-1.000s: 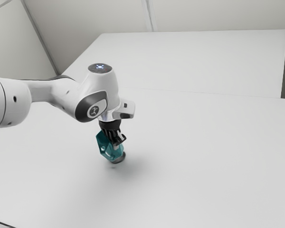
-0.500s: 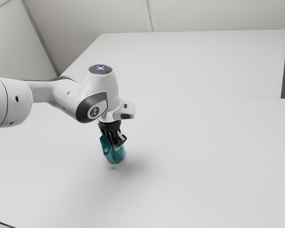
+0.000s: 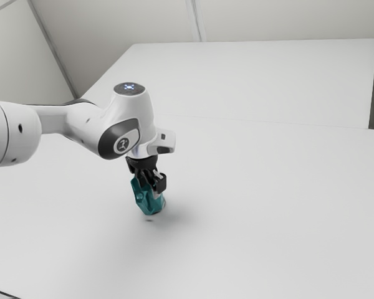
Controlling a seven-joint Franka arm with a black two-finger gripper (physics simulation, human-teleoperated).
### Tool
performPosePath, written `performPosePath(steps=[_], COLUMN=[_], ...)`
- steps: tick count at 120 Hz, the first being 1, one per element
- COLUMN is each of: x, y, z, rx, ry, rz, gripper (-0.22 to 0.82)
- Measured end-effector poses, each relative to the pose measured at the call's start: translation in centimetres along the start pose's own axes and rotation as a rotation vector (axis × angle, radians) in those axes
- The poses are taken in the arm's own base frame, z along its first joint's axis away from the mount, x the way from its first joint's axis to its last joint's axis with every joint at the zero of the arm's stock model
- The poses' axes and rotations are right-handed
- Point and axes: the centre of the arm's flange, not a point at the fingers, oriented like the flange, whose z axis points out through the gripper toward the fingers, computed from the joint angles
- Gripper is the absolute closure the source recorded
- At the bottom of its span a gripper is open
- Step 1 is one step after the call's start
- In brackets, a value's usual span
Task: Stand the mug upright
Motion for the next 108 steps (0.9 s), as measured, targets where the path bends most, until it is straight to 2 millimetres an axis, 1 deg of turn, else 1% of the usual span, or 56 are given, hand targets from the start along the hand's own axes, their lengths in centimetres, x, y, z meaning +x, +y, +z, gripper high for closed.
performPosePath(steps=[19,46,52,55,70,74,85,90,95,108], x=[0.1,0.6,0.8,1.2,3.4,3.9,5.7,6.6,6.7,5.6], y=[-0.2,-0.9,-1.0,-1.2,-2.4,-2.8,-4.1,-4.8,-5.8,-8.9], z=[-0.6,-3.9,-5.3,-6.4,-13.6,-15.2,-18.7,-19.9,-20.7,-20.8], rx=[-0.001,0.008,0.011,0.012,0.016,0.016,0.009,0.005,-0.001,-0.032], ry=[0.013,0.074,0.098,0.114,0.196,0.205,0.204,0.195,0.179,0.118], rz=[-0.005,-0.016,-0.02,-0.023,-0.048,-0.055,-0.075,-0.087,-0.105,-0.169], gripper=[0.18,0.1,0.09,0.09,0.05,0.04,0.03,0.02,0.02,0.01])
